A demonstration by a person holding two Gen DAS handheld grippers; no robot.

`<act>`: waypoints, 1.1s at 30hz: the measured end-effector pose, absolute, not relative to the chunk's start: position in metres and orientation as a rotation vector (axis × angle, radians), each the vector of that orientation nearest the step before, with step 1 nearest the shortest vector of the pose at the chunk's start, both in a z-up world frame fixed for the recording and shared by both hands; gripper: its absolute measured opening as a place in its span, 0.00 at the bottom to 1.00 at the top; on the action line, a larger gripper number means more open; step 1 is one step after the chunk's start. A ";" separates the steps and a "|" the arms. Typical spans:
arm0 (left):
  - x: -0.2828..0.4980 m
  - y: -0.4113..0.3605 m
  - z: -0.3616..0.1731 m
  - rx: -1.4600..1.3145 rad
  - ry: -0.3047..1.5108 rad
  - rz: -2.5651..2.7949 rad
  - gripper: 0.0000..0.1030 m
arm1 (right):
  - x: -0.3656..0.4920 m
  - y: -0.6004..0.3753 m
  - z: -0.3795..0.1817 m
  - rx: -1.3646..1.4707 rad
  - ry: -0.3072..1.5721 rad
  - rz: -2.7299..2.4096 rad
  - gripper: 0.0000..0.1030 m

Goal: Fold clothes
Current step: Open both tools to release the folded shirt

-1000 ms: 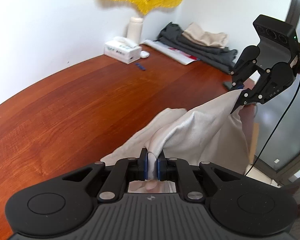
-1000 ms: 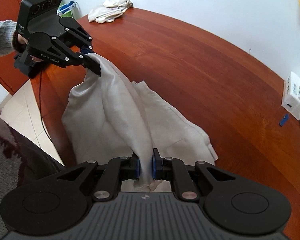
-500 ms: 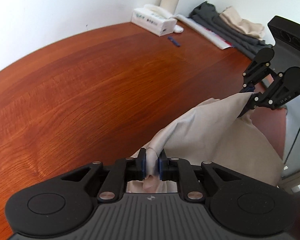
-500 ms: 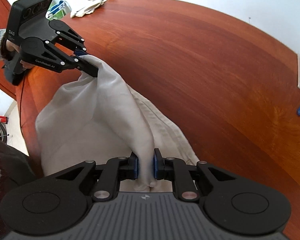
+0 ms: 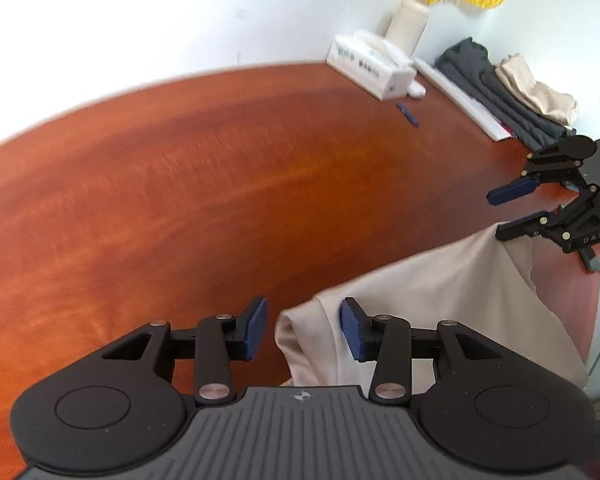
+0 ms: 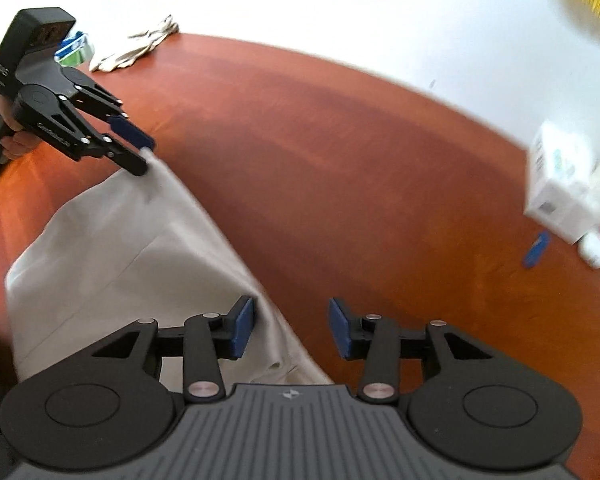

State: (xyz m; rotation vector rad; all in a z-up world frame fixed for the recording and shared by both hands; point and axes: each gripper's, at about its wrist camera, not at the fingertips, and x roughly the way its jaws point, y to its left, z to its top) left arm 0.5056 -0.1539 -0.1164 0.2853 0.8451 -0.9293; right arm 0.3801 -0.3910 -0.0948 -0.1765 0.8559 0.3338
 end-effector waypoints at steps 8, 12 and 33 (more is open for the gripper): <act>0.475 -0.168 -0.106 0.354 0.766 -1.013 0.54 | 0.353 -0.363 -0.079 -0.210 0.753 0.394 0.61; 0.470 -0.180 -0.120 0.377 0.807 -1.039 0.55 | 0.347 -0.350 -0.093 -0.212 0.803 0.466 0.67; 0.478 -0.193 -0.170 0.308 0.926 -1.044 0.69 | 0.356 -0.361 -0.158 -0.151 0.878 0.441 0.86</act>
